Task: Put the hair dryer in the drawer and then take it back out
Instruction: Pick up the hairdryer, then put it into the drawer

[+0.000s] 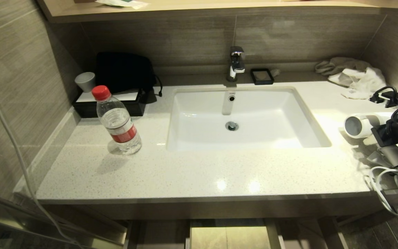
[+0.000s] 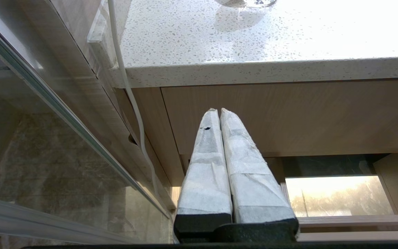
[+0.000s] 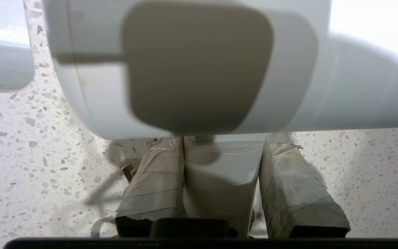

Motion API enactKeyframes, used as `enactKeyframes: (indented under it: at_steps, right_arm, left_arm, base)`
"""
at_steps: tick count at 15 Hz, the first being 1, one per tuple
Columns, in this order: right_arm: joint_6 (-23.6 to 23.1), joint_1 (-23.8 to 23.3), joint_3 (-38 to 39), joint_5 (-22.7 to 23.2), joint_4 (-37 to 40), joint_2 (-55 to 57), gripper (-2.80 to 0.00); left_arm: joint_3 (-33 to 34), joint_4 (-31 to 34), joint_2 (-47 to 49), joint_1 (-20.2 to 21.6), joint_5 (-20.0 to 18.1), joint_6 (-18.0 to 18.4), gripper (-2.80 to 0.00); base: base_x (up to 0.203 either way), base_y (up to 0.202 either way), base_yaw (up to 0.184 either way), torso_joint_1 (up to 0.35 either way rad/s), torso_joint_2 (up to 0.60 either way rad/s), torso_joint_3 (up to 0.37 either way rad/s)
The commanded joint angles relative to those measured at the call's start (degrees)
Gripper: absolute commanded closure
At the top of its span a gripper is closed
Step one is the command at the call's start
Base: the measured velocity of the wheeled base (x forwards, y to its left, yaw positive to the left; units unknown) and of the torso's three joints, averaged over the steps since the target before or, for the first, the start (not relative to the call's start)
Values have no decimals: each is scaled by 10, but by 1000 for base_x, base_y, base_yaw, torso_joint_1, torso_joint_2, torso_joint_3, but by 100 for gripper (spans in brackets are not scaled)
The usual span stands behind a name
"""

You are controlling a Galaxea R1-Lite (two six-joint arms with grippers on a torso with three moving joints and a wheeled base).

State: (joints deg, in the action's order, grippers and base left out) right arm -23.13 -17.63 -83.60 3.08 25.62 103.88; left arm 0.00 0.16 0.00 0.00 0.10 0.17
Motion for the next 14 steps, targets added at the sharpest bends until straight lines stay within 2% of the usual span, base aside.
enactKeyframes:
  at_steps: [1,4,10,14]
  right_arm:
    - [-6,0,2,2,0,-40,0]
    - [-32,0,15,3,0,-78,0]
    - [-35,7,85,26,4,-236,0]
    - [-34,17,140,30,79,-415,0]
  left_arm:
    - [0,0,0,0,0,0,0]
    - [0,0,0,0,0,0,0]
    - [0,0,0,0,0,0,0]
    - [0,0,0,0,0,0,0]
  base:
    - [0,0,0,0,0,0]
    - [0,0,0,0,0,0]
    - [0,0,0,0,0,0]
    - [0,0,0,0,0,0]
